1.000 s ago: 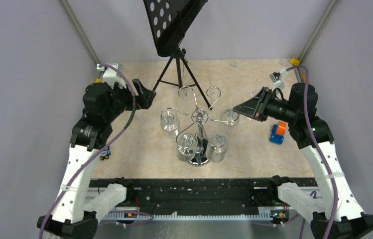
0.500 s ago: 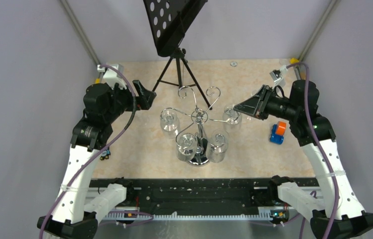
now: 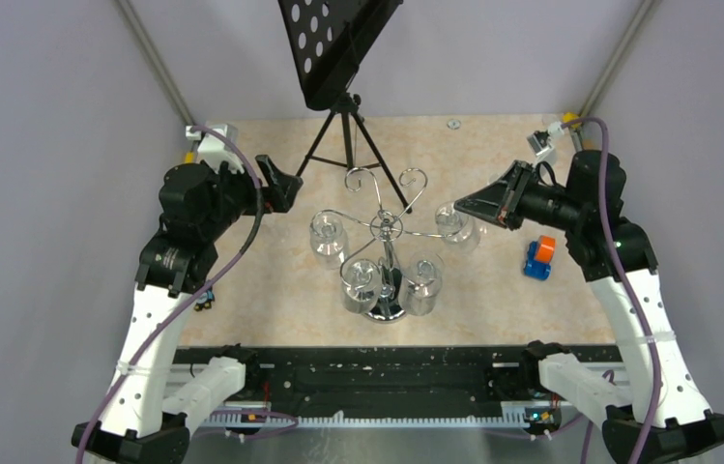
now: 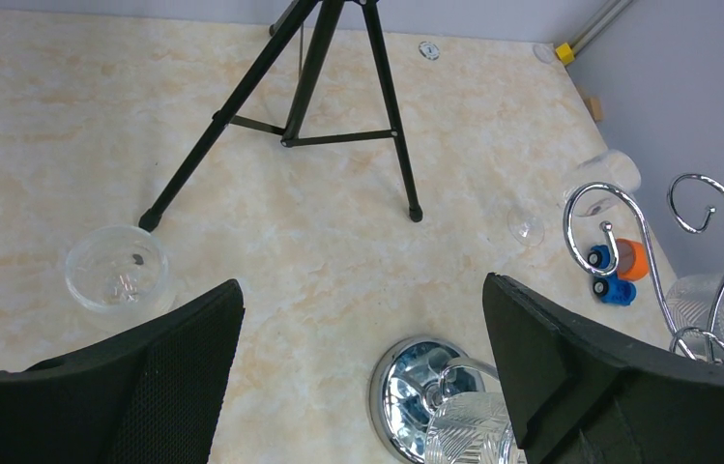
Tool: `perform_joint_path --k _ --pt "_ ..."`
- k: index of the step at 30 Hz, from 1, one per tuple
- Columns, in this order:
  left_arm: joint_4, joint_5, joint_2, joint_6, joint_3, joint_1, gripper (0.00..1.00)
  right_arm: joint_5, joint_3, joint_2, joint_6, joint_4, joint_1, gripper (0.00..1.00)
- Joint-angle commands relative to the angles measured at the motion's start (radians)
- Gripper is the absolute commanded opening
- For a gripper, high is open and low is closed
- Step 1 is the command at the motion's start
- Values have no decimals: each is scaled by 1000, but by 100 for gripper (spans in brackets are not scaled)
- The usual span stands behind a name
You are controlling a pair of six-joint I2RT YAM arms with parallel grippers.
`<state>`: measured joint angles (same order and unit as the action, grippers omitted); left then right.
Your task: Take the wine glass off the wine glass rack
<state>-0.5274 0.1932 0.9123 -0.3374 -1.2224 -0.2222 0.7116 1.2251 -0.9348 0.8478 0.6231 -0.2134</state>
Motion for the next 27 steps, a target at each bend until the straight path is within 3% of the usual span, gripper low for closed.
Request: perform_joint_path --k 1,12,19,27 --pt "55 1 -15 -3 10 6 96 8 47 2 61 -45 -3 0" --pt "63 2 -15 -9 16 6 97 -19 30 13 160 -77 -4 0" --pt "72 5 -9 -9 20 6 96 49 -20 52 224 -145 -4 0" --pt "77 5 -8 -13 25 6 97 58 31 42 161 -64 -4 0"
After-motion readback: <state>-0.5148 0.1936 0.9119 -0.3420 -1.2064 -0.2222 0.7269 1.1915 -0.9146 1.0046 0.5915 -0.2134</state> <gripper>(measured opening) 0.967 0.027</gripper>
